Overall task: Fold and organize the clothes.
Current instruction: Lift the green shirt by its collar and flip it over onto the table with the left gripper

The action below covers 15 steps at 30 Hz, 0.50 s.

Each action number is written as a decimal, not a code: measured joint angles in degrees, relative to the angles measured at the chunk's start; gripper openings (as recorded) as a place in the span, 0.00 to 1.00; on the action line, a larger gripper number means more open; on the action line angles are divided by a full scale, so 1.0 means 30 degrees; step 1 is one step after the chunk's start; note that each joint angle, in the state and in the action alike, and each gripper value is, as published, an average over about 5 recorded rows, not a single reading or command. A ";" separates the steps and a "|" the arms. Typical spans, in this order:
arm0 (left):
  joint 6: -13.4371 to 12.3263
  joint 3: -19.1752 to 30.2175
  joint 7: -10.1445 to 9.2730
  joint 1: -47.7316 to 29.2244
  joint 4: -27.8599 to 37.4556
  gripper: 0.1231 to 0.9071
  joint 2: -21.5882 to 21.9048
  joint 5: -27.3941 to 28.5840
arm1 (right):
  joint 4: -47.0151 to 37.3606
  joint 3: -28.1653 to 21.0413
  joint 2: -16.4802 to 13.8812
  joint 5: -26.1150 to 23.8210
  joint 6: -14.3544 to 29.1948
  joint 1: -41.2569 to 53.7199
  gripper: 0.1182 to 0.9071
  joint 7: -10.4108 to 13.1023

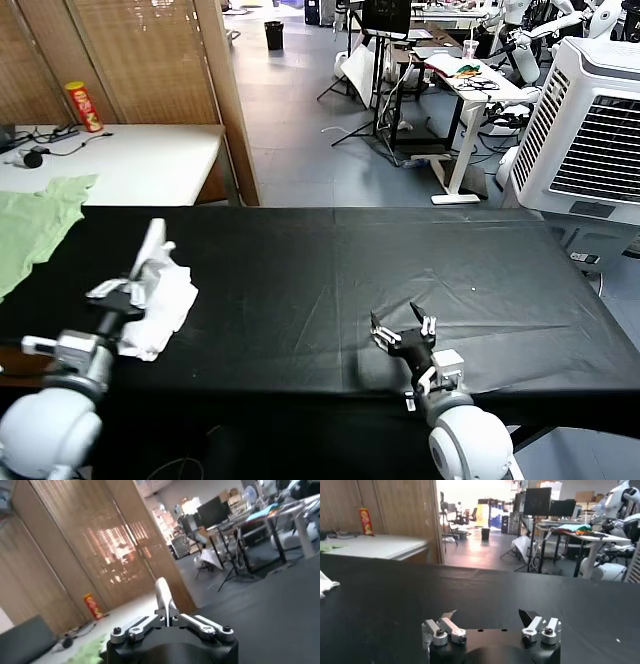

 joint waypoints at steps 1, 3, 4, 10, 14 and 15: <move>-0.0011 0.0665 -0.0126 -0.0112 -0.0081 0.03 -0.0396 0.0062 | -0.0037 -0.0049 0.0036 0.0003 0.0003 -0.0083 0.86 -0.0012; -0.0042 0.2194 -0.0343 -0.0443 -0.0049 0.03 -0.1254 0.0321 | -0.0115 -0.0181 0.0138 0.0018 -0.0002 -0.0239 0.86 -0.0063; -0.0086 0.3028 -0.0414 -0.0671 0.0054 0.03 -0.1730 0.0565 | -0.0139 -0.0250 0.0185 0.0029 -0.0015 -0.0313 0.86 -0.0105; -0.0365 0.7454 -0.0070 -0.2061 0.1601 0.04 -0.5115 0.1440 | 0.0039 -0.0386 0.0020 0.0372 -0.0198 -0.0746 0.86 -0.0538; -0.0481 0.8793 0.0942 -0.2408 0.2105 0.22 -0.6232 0.1479 | 0.0182 -0.0446 -0.0339 0.1237 -0.0549 -0.0780 0.86 -0.0966; -0.0546 0.8927 0.1186 -0.2486 0.2144 0.28 -0.6322 0.1477 | 0.0173 -0.0496 -0.0429 0.1505 -0.0659 -0.0726 0.86 -0.1096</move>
